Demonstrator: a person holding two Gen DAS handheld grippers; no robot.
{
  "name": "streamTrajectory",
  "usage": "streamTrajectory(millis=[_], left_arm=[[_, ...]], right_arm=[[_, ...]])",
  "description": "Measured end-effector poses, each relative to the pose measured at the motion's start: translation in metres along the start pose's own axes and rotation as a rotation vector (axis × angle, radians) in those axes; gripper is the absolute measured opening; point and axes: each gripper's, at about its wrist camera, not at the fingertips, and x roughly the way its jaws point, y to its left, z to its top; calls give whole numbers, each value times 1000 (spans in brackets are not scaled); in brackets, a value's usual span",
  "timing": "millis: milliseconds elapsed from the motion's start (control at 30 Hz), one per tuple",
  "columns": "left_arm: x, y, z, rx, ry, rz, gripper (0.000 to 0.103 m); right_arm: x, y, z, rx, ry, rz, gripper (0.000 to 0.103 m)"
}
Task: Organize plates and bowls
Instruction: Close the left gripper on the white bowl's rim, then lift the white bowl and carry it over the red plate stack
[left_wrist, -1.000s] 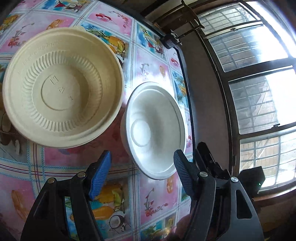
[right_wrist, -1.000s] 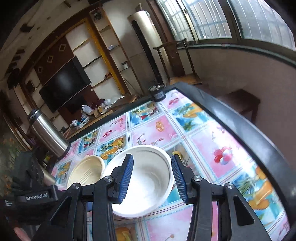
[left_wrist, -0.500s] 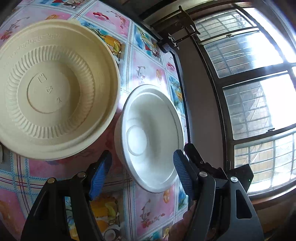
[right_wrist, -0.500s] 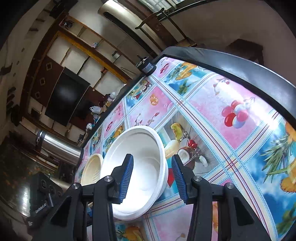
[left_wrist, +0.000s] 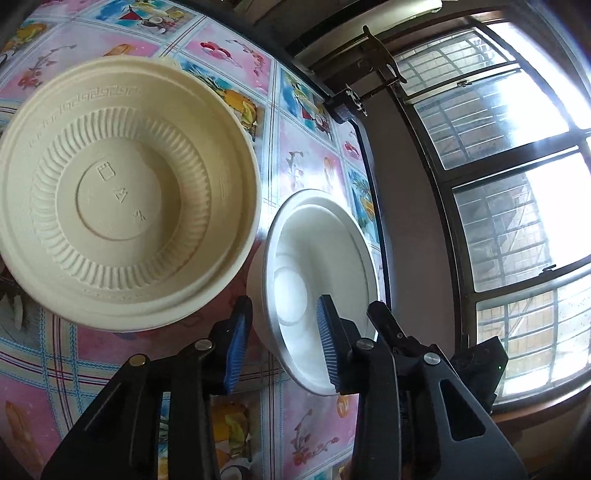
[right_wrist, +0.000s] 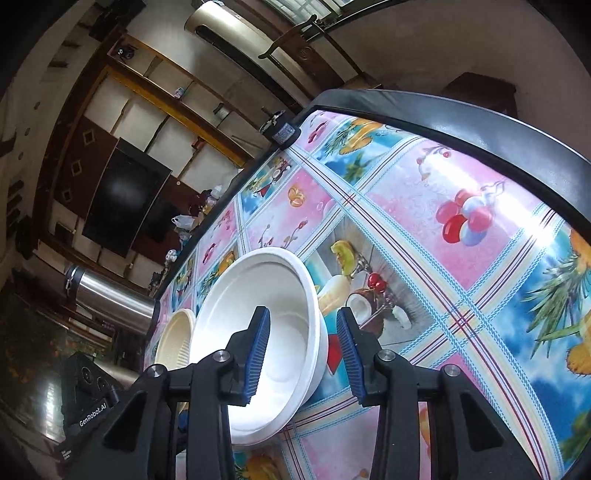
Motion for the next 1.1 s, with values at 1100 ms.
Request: streamTrajectory(millis=[1100], left_arm=[[3,-3,-4,59,-31,104,7]], right_arm=[[7,2,-3,-5,17,-59,7]])
